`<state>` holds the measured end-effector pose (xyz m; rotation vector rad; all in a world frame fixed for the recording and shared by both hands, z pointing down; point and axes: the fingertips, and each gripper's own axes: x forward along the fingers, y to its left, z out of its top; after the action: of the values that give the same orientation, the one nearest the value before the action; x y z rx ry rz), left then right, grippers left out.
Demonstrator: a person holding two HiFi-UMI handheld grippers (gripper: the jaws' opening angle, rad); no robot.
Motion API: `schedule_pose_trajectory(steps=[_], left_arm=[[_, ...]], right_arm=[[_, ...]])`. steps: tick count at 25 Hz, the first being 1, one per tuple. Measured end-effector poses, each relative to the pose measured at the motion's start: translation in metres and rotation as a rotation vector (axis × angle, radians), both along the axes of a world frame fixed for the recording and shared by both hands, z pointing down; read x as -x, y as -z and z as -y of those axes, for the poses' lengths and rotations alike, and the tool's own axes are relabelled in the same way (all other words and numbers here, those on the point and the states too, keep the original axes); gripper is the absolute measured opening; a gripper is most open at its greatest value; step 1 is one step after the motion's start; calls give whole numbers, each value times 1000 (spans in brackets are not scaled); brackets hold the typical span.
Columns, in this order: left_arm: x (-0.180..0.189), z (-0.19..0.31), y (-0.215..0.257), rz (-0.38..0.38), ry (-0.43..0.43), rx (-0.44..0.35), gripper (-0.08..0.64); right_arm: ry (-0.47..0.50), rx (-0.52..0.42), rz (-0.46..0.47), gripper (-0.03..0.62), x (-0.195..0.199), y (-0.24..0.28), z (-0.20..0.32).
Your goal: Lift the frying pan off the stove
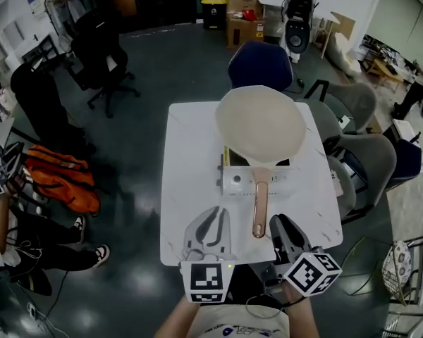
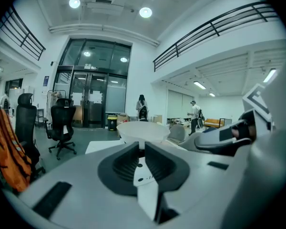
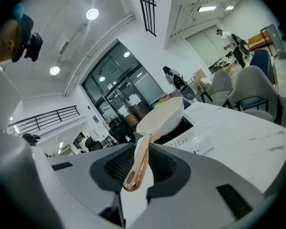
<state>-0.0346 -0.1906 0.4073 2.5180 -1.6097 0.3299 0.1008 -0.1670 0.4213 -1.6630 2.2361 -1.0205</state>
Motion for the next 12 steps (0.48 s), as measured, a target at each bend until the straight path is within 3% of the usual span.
schedule_pose_trajectory(steps=[12], left_arm=[[-16, 27, -14, 1, 11, 44, 46]], right_arm=[[122, 89, 289, 126, 9, -20, 17]])
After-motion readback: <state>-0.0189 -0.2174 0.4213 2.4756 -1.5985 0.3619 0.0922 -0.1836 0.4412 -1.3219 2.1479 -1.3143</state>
